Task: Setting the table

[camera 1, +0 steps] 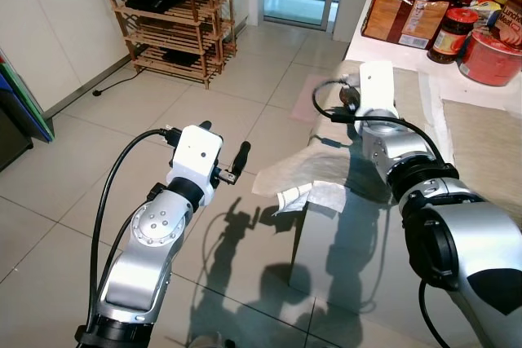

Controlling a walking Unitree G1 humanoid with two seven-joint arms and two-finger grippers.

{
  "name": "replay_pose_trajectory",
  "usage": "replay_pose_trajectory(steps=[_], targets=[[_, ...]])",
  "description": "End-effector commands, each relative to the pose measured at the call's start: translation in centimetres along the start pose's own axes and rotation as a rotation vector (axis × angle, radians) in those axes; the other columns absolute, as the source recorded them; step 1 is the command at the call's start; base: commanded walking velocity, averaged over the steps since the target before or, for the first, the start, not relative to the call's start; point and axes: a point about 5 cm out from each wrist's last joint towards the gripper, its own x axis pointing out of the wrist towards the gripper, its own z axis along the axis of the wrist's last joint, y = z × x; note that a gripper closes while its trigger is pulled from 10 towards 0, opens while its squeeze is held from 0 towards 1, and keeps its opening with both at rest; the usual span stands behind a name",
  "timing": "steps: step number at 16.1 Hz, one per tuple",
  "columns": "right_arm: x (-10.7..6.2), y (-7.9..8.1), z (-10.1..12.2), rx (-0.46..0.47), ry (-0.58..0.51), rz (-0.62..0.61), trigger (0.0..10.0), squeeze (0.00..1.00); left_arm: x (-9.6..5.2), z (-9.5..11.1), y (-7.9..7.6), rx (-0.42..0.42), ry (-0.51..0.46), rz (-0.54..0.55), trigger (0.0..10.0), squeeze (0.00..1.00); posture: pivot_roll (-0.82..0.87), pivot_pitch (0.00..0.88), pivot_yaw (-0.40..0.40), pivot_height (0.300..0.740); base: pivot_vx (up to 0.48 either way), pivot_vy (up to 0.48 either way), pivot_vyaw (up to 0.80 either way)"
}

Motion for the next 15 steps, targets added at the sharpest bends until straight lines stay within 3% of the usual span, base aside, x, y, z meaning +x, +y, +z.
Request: replay_pose_trajectory(steps=[1,5,9,14,15], targets=[[0.0,-0.3,-0.2,0.036,0.057,-0.001,10.0,0.00,0.0,0.4,-0.1,0.006,-0.008,-0.007,10.0,0.00,0.13,0.000,-0.007,0.740,0.000,0.000,0.00],[0.0,-0.4,-1.2,0.129,0.153,0.045,10.0,0.00,0.4,0.6,-0.1,0.001,-0.018,-0.012,10.0,0.00,0.11,0.000,-0.007,0.740,0.000,0.000,0.00],[-0.1,0.2,-0.9,0.152,0.163,0.071,10.0,0.00,0.6,0.9,-0.2,0.001,-0.028,-0.011,10.0,0.00,0.11,0.000,-0.009,0.740,0.000,0.000,0.00],[-0.5,1.5,-3.4,0.236,0.280,0.112,10.0,0.00,0.6,1.0,-0.2,-0.004,-0.028,-0.012,10.0,0.00,0.11,0.000,-0.008,0.740,0.000,0.000,0.00],[-0.5,1.6,-3.7,0.226,0.285,0.114,0.0,0.00,0.6,1.0,-0.2,-0.007,-0.027,-0.013,10.0,0.00,0.11,0.000,-0.009,0.740,0.000,0.000,0.00]])
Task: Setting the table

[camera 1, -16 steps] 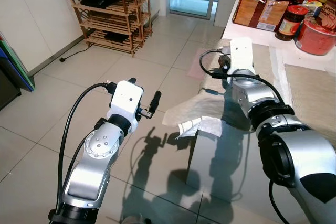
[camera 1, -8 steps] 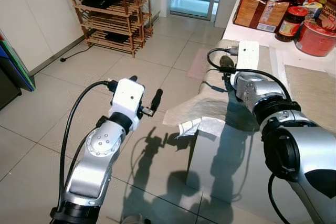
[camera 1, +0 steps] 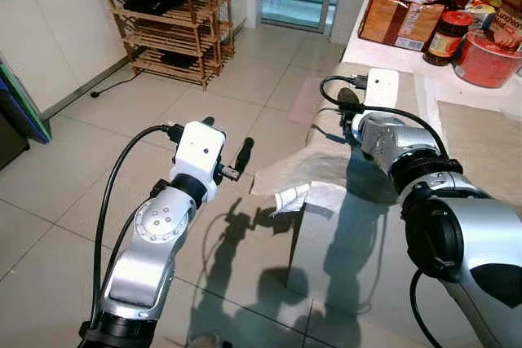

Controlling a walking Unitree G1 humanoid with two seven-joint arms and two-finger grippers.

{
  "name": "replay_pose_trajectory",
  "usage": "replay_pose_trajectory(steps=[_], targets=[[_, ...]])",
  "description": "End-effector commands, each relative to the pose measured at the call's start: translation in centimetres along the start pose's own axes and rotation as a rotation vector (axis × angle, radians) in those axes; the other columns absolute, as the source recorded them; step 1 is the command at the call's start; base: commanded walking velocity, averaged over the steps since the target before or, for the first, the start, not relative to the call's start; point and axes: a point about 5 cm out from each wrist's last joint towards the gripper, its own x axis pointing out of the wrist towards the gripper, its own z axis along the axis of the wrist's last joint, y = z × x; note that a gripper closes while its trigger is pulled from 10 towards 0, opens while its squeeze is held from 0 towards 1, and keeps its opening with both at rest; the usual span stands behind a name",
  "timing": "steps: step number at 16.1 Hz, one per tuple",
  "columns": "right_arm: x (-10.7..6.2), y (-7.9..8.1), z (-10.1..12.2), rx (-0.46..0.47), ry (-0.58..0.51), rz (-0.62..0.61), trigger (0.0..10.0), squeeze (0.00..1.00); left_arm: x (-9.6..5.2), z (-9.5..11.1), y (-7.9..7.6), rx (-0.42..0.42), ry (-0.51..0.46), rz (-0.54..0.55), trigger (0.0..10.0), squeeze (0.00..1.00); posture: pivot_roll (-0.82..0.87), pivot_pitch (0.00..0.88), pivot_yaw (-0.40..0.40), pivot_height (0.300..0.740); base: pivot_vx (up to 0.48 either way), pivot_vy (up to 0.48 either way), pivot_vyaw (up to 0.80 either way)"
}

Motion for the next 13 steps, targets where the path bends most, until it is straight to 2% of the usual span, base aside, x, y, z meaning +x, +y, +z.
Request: replay_pose_trajectory(steps=[1,13], targets=[[0.21,0.28,-3.76,0.005,0.151,0.014,0.0,0.00,0.22,0.59,-0.05,-0.001,-0.014,-0.010,10.0,0.00,0.11,0.000,-0.009,0.740,0.000,0.000,0.00],[0.20,0.51,-4.71,-0.015,0.171,0.023,0.0,0.00,0.15,0.53,-0.22,-0.010,-0.005,-0.021,10.0,0.00,0.10,0.000,0.001,0.740,0.000,0.000,0.00]])
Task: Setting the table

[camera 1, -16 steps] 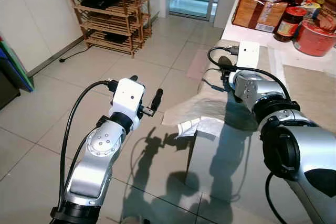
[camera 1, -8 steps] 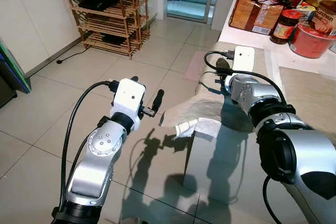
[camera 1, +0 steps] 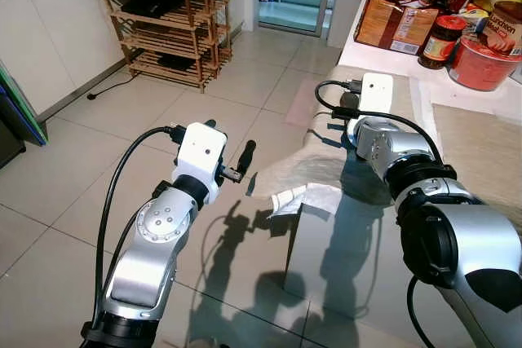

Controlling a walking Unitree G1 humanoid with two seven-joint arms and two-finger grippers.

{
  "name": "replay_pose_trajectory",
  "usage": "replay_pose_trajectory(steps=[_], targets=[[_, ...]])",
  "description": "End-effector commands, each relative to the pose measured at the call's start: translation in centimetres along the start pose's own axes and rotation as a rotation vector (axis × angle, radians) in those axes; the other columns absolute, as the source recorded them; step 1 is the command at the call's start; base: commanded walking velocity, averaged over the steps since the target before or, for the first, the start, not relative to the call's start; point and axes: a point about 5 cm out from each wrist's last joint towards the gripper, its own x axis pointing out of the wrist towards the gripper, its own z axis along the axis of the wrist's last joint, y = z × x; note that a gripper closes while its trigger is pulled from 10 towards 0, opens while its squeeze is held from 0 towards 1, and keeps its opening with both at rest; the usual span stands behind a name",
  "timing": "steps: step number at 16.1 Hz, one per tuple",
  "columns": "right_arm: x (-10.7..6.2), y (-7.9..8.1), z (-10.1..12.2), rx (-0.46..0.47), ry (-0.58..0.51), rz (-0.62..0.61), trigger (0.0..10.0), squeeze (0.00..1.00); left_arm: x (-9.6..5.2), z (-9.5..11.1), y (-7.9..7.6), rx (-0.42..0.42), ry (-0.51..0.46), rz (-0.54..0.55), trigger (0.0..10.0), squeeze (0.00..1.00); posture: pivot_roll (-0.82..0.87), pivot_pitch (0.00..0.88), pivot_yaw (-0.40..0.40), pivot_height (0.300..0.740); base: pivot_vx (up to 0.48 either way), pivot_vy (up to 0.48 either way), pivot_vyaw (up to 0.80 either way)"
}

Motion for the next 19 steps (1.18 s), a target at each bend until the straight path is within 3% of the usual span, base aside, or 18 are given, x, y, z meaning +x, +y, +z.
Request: replay_pose_trajectory(steps=[1,4,6,7,8,10,13,16,18,19], targets=[[0.2,0.1,-4.0,-0.009,0.165,0.011,0.0,0.00,0.1,0.7,0.0,0.004,-0.021,-0.010,10.0,0.00,0.10,0.000,0.002,0.740,0.000,0.000,0.00],[0.2,0.2,-4.0,-0.023,0.155,0.013,0.0,0.00,0.1,0.7,0.0,0.004,-0.020,-0.013,10.0,0.00,0.10,0.000,0.004,0.740,0.000,0.000,0.00],[0.2,0.2,-2.7,-0.079,0.077,0.004,0.0,0.00,0.2,0.7,0.0,0.004,-0.021,-0.014,10.0,0.00,0.10,0.000,0.003,0.740,0.000,0.000,0.00],[0.1,0.3,-0.6,-0.139,-0.040,-0.014,0.0,0.00,0.2,0.8,0.0,0.003,-0.021,-0.013,10.0,0.00,0.10,0.000,0.003,0.740,0.000,0.000,0.00],[0.0,0.4,0.2,-0.158,-0.085,-0.020,0.0,0.00,0.2,0.8,0.0,0.002,-0.021,-0.013,10.0,0.00,0.10,0.000,0.003,0.740,0.000,0.000,0.00],[-1.5,1.5,6.2,-0.276,-0.411,-0.073,0.0,0.00,0.1,0.7,0.0,-0.001,-0.019,-0.011,10.0,0.00,0.11,0.000,0.003,0.740,0.000,0.000,0.00],[-2.4,1.7,8.1,-0.294,-0.548,-0.104,0.0,0.00,0.2,0.7,-0.1,-0.004,-0.021,-0.011,10.0,0.00,0.10,0.000,-0.001,0.740,0.000,0.000,0.00],[-3.9,1.8,9.6,-0.343,-0.775,-0.145,0.0,0.00,0.2,0.6,-0.1,-0.003,-0.023,-0.001,10.0,0.00,0.10,0.000,-0.008,0.740,0.000,0.000,0.00],[-6.0,1.5,9.5,-0.504,-1.032,-0.275,0.0,0.00,0.1,0.4,-0.1,-0.005,-0.033,0.004,10.0,0.00,0.10,0.000,-0.011,0.740,0.000,0.000,0.00],[-6.5,1.5,9.2,-0.528,-1.077,-0.293,0.0,0.00,0.1,0.4,-0.1,-0.013,-0.037,0.000,10.0,0.00,0.10,0.000,-0.011,0.740,0.000,0.000,0.00]])
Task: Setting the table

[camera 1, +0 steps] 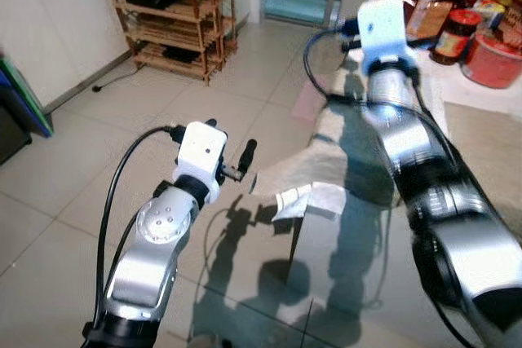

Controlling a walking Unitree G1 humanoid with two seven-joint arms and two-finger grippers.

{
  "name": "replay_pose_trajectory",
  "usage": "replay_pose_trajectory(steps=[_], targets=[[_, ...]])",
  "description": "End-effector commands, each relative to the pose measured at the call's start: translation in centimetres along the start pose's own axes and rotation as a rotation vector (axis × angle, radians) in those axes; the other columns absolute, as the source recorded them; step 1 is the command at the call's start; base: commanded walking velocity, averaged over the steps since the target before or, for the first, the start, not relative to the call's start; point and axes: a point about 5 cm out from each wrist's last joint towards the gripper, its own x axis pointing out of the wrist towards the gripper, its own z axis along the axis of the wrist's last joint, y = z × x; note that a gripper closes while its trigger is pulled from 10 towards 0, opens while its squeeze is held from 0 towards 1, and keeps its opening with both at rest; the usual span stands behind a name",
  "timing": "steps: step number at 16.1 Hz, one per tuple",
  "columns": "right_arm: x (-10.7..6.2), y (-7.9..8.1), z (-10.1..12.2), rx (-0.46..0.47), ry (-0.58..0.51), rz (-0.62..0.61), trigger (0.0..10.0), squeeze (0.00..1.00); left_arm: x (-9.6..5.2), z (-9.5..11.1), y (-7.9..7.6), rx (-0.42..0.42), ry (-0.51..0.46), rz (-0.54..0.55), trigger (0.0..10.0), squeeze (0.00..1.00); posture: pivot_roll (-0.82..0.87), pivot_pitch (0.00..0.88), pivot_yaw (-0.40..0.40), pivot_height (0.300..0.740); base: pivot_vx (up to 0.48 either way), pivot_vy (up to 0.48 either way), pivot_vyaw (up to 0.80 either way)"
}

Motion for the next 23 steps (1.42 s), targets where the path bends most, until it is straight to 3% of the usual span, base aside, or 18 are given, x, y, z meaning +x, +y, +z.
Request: replay_pose_trajectory(steps=[1,4,6,8,11,15,17,18,20,23], targets=[[-1.3,0.1,0.2,-0.040,-0.062,-0.013,0.0,0.00,0.0,0.0,0.0,-0.023,-0.019,0.004,10.0,0.00,0.08,0.000,-0.014,0.740,0.000,0.000,0.00],[-5.6,-0.6,-2.4,-0.087,-0.004,0.015,0.0,0.00,-0.2,-0.6,0.6,-0.055,-0.019,0.027,10.0,0.00,0.06,0.000,-0.017,0.740,0.000,0.000,0.00],[-8.7,-2.6,-2.8,-0.178,-0.027,-0.010,0.0,0.00,-0.3,-0.9,0.8,-0.051,-0.027,0.028,10.0,0.00,0.04,0.000,-0.018,0.740,0.000,0.000,0.00],[-10.0,-3.4,-3.2,-0.204,-0.019,-0.020,0.0,0.00,-0.3,-0.8,0.8,-0.048,-0.048,0.020,10.0,0.00,0.03,0.000,-0.016,0.740,0.000,0.000,0.00],[-12.1,-1.8,-4.1,-0.214,0.003,0.061,0.0,0.00,0.0,-0.8,0.3,-0.085,-0.087,0.000,10.0,0.00,0.01,0.000,-0.013,0.740,0.000,-0.082,0.00],[-12.2,-0.5,-6.9,-0.208,0.221,0.193,0.0,0.00,0.0,-0.4,-0.2,-0.091,-0.119,-0.046,10.0,0.00,0.02,0.000,-0.014,0.740,0.000,-0.480,0.00],[-12.0,-0.3,-7.5,-0.215,0.295,0.182,0.0,0.00,0.1,-0.3,-0.3,-0.085,-0.127,-0.048,10.0,0.00,0.03,0.000,-0.015,0.740,0.000,-0.480,0.00],[-11.8,0.2,-7.1,-0.166,0.278,0.212,0.0,0.00,0.1,-0.2,-0.3,-0.078,-0.130,-0.052,10.0,0.00,0.03,0.000,-0.014,0.740,0.000,-0.480,0.00],[-11.7,0.5,-5.9,-0.165,0.183,0.238,0.0,0.00,0.2,-0.1,-0.4,-0.078,-0.138,-0.068,10.0,0.00,0.03,0.000,-0.013,0.740,0.000,-0.480,0.00],[-11.1,0.8,-6.0,-0.105,0.211,0.254,0.0,0.00,0.1,0.2,-0.8,-0.099,-0.169,-0.086,10.0,0.00,0.03,0.000,-0.014,0.728,0.000,-0.480,-0.30]])
